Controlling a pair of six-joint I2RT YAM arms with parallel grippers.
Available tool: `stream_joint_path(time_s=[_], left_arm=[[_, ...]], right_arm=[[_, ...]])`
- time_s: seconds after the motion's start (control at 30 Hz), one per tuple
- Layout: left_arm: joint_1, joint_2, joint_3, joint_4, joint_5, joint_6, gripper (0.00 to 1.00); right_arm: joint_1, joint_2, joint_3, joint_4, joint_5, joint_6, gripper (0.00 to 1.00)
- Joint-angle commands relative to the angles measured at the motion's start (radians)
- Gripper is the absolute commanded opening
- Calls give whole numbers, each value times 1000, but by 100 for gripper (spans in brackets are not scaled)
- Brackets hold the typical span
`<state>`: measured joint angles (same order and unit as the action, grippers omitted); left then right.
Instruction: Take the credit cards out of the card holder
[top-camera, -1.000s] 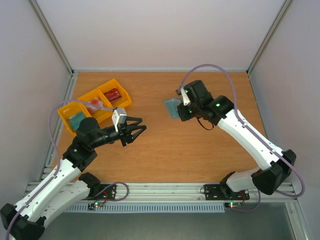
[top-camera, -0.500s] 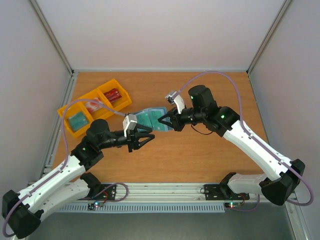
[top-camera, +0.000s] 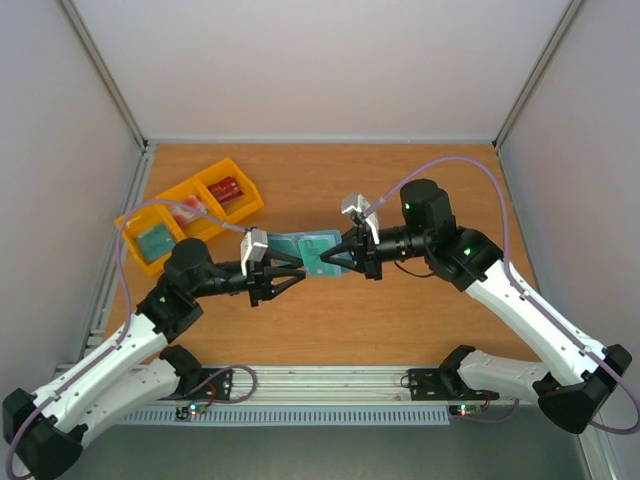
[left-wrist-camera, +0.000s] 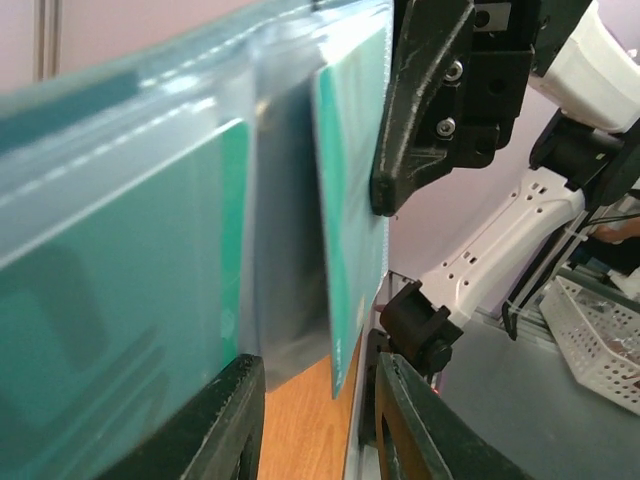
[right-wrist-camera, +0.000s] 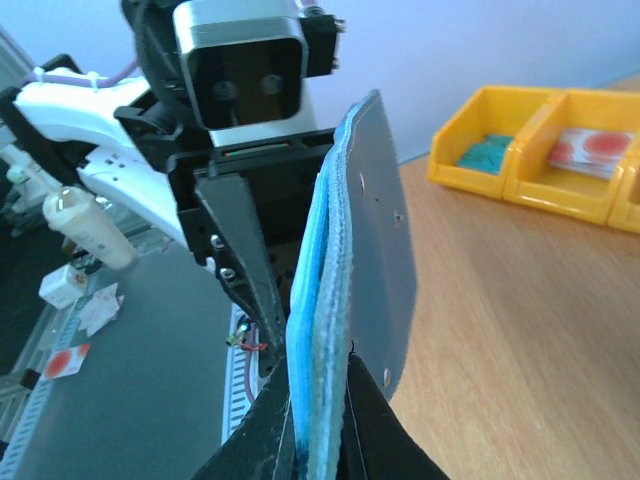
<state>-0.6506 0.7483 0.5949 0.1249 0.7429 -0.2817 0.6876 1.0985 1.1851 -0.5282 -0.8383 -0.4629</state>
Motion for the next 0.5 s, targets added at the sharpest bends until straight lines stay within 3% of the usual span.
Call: stream_joint_path(time_s=[0.0, 0.13, 0.3, 0.37, 0.47], left_arm=[[19, -2, 51, 64, 5, -49, 33], [6, 18, 84, 103, 77, -45, 35], [-6, 41, 114, 108, 65, -63, 26], [-9, 48, 121, 104, 62, -57, 19], [-9, 47, 120, 85, 57, -48, 1]], right_arm=[[5, -25, -1, 57, -156, -52, 1], [7, 3, 4, 97, -167, -29, 2], [8, 35, -11, 175, -145, 9, 1], [8, 43, -17, 196, -155, 17, 1], [9, 33, -26, 194, -153, 16, 1]])
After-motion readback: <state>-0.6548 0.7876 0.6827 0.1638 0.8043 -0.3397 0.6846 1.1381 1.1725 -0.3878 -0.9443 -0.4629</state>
